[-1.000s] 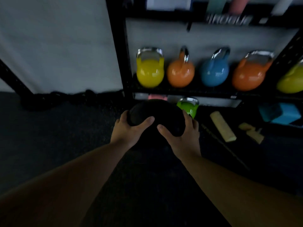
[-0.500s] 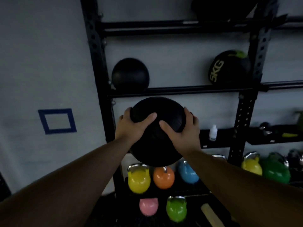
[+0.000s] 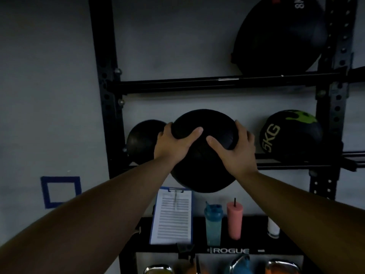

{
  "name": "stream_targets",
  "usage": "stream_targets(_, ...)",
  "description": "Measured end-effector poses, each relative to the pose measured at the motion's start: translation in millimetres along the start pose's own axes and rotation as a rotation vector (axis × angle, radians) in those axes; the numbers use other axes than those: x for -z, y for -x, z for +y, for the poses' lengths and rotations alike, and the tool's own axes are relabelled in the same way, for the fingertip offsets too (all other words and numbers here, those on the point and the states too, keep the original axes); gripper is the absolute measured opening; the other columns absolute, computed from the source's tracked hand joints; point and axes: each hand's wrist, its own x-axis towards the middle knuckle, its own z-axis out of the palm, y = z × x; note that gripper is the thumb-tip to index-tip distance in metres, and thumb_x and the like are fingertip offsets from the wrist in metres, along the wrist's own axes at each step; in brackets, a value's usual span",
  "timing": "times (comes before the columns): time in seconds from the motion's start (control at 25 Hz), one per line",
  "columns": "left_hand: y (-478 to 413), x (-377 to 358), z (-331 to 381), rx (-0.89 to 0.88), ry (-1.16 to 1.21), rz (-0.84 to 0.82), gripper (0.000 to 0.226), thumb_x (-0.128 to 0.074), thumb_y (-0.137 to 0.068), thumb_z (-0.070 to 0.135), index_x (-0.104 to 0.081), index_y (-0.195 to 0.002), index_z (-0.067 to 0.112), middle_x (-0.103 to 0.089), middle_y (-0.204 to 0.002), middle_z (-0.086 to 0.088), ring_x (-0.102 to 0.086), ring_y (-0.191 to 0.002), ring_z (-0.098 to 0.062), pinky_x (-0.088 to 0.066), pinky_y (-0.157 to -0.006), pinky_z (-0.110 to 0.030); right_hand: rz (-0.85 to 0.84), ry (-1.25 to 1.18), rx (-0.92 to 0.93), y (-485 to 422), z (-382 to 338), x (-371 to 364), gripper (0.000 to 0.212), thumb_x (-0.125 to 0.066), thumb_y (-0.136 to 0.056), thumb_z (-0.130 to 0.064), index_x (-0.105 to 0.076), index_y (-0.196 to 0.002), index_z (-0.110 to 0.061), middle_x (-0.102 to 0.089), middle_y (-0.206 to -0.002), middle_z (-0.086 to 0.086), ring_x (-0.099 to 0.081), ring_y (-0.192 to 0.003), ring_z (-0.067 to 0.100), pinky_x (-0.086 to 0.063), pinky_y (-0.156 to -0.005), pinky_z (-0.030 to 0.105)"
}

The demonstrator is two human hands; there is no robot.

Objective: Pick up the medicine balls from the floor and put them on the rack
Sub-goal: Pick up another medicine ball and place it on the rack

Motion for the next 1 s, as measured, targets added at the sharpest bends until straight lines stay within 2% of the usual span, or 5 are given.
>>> stream_targets(0.36,-208.9,-76.9,-70.7,-0.069,-0.136,-0.066,0.127,-0.053,-0.061,0.103,-0.03,-0.164,0.033,-0.047,-0.161,-0.009,-0.053,-0.141,-0.036,-0.051,-0.11,-0.051,0.072,0.055,0.033,-178.5,104.7,-109.2,0.112,-0.059,-0.062,-0.096,-0.029,-0.155,-0.041,-0.036,-0.158,0.006,-0.041,-0.142,0.034,-0.041,-0.114,0.054)
stream_targets(0.56,-275.8,-137.8,-121.2,-0.514,-0.443,-0.189,0.104,-0.043,-0.076,0.094,-0.038,-0.163,0.036,-0.033,-0.173,0.004,-0.029,-0.158,-0.025,-0.026,-0.128,-0.043,0.127,-0.059,-0.017,-228.1,215.2,-155.1,0.07,-0.048,-0.093,-0.073,-0.056,-0.145,-0.026,-0.058,-0.141,0.007,-0.055,-0.133,0.028,-0.039,-0.107,0.032)
stream_targets(0.76,-293.0,-144.3,-134.8,-0.555,-0.328,-0.124,0.097,-0.052,-0.071,0.092,-0.052,-0.153,0.041,-0.047,-0.164,0.01,-0.041,-0.15,-0.019,-0.036,-0.122,-0.045,0.075,-0.087,0.081,-241.3,226.0,-154.8,0.067,-0.048,-0.087,-0.084,-0.052,-0.144,-0.049,-0.053,-0.134,-0.021,-0.052,-0.118,-0.013,-0.038,-0.096,0.005)
stream_targets(0.84,-274.5,-133.9,-134.7,-0.585,-0.335,-0.152,0.096,-0.058,-0.072,0.085,-0.049,-0.156,0.04,-0.043,-0.166,0.009,-0.038,-0.153,-0.019,-0.034,-0.123,-0.046,0.036,-0.043,0.085,-218.3,221.2,-148.7,0.068,-0.045,-0.087,-0.086,-0.044,-0.147,-0.054,-0.049,-0.137,-0.017,-0.05,-0.121,-0.009,-0.039,-0.097,0.009)
stream_targets(1.0,-237.8,-115.3,-105.6,-0.43,-0.475,-0.286,0.101,-0.063,-0.081,0.08,-0.028,-0.167,0.04,-0.018,-0.177,0.01,-0.02,-0.161,-0.021,-0.023,-0.129,-0.044,-0.184,0.243,-0.009,-201.0,184.1,-112.2,0.074,-0.042,-0.096,-0.074,-0.03,-0.16,-0.038,-0.044,-0.155,0.009,-0.051,-0.134,0.031,-0.043,-0.11,0.039)
